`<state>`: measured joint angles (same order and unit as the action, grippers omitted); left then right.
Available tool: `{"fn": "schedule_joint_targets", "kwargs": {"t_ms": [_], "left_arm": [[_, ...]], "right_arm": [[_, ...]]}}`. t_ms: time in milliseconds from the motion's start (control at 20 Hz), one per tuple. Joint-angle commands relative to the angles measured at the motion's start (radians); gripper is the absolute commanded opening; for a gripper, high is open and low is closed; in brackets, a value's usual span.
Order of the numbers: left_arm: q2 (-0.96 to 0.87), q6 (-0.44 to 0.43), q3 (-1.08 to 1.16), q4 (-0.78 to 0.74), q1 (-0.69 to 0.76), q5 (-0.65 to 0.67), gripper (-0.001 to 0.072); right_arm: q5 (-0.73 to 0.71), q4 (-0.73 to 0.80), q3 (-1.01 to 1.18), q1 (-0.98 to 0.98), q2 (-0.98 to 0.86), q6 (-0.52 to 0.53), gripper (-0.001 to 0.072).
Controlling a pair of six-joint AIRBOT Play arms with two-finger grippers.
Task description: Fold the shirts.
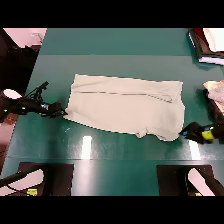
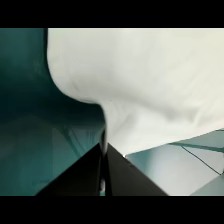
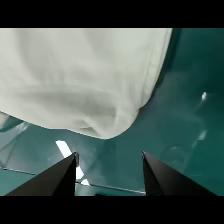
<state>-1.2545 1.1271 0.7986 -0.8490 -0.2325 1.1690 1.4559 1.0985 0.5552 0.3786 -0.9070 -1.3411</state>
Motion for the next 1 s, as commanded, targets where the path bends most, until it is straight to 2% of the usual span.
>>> {"fn": "schedule_joint_targets", "kwargs": {"t_ms": [0,250,300,350,450,550,600,750,950], "left_arm": [[0.001,-0.001,0.008,0.009,0.000,0.002,0.0023],[0.001,-0.001,0.008,0.012,0.000,0.003,0.0023],[0.001,-0.001,0.008,0.012,0.000,0.003,0.0023],[0.001,-0.001,0.008,0.012,0.000,0.002,0.0023],[0.001,-0.001,0.008,0.012,0.000,0.002,0.0023],[0.001,-0.002,0.008,0.012,0.000,0.011,0.0023],[0.001,-0.002,0.008,0.011,0.000,0.021,0.0022],[0.060,0.001,0.010,-0.037,0.000,0.032,0.0020],[0.250,0.051,0.009,-0.178,0.000,0.114,0.0020]], "right_arm": [[-0.105,-0.113,-0.161,0.014,0.034,0.000,0.0448],[-0.169,-0.110,-0.195,0.014,0.032,0.000,0.0446],[-0.175,-0.111,-0.195,0.014,0.032,0.000,0.0389],[-0.177,-0.122,-0.195,0.012,0.032,0.000,0.0294],[-0.184,-0.137,-0.195,-0.025,0.032,0.000,0.0253],[-0.181,-0.124,-0.194,-0.085,0.032,0.000,0.0067],[-0.177,-0.109,-0.192,-0.113,0.034,0.000,0.0019],[-0.124,0.032,-0.101,-0.182,0.087,-0.012,0.0018],[0.043,0.307,0.103,-0.188,0.236,-0.055,0.0017]]}}
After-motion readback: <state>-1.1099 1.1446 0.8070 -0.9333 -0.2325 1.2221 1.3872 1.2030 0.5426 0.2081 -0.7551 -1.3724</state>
